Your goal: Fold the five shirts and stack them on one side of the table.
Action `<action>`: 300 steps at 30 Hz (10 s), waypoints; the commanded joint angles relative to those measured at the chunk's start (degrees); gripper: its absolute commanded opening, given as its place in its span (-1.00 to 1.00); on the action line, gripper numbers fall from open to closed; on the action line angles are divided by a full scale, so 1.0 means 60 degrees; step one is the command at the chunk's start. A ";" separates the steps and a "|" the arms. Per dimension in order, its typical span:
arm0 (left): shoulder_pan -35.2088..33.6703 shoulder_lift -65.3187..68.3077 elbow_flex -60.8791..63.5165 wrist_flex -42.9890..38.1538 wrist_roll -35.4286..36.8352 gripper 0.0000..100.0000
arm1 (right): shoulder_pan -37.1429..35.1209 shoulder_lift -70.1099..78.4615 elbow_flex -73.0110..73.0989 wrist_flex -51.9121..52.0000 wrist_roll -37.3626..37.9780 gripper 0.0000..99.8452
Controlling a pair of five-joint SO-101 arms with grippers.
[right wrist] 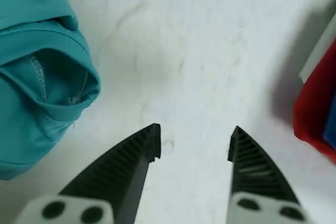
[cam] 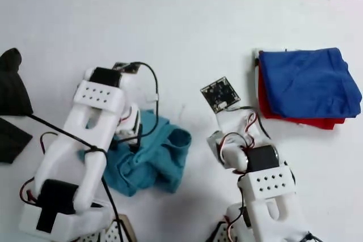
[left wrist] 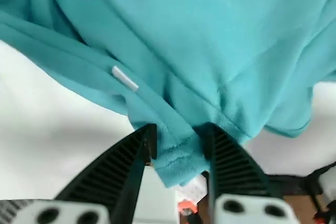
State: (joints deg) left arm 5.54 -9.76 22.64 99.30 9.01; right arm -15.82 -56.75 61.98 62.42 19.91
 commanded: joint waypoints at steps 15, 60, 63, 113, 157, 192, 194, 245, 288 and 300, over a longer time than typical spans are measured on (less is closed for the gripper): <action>-0.2491 -0.0117 -0.0608 -0.0278 -0.1890 -0.95 | -0.0007 -0.0037 -0.0176 -0.0886 -0.0410 -0.57; -0.7267 -0.0088 -0.1853 -0.0044 -0.6403 -0.95 | -0.5634 1.3546 -1.0330 0.1311 -0.1641 -0.99; -0.7267 -0.0103 -0.1853 -0.0044 -0.6403 -0.95 | -0.5004 1.3634 -1.0344 0.1223 -0.1641 -0.92; -0.6007 -0.0059 -0.6000 0.0044 -0.8498 -0.95 | -0.1634 1.2608 -1.8212 0.6381 -0.0938 -0.87; -0.6696 -0.1348 0.4198 -0.6271 -0.7341 -0.95 | -0.0725 1.1275 -1.1604 -0.0286 -0.2081 -0.66; -0.6681 -0.4322 0.8095 -0.8264 -0.7326 -0.95 | -0.2689 0.7348 -0.7077 0.2615 -0.1011 -0.96; -0.6681 -0.4322 0.8095 -0.8278 -0.7341 -0.95 | -0.2850 0.7055 -0.5949 0.2044 -0.0850 -0.96; -0.6681 -0.4322 0.8095 -0.8293 -0.7341 -0.95 | -0.3392 0.7231 -0.2901 0.0857 -0.0484 -0.60; -0.6681 -0.4322 0.8125 -0.8293 -0.7399 -0.95 | -0.3509 0.8549 -0.3648 0.0564 -0.0498 -0.65; -0.6681 -0.4322 0.8125 -0.8308 -0.7399 -0.95 | -0.2733 0.8462 -0.3736 0.0593 -0.0484 -0.96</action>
State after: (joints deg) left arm -34.29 -34.64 71.25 50.24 -35.21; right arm -35.34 -5.41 42.11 65.32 17.01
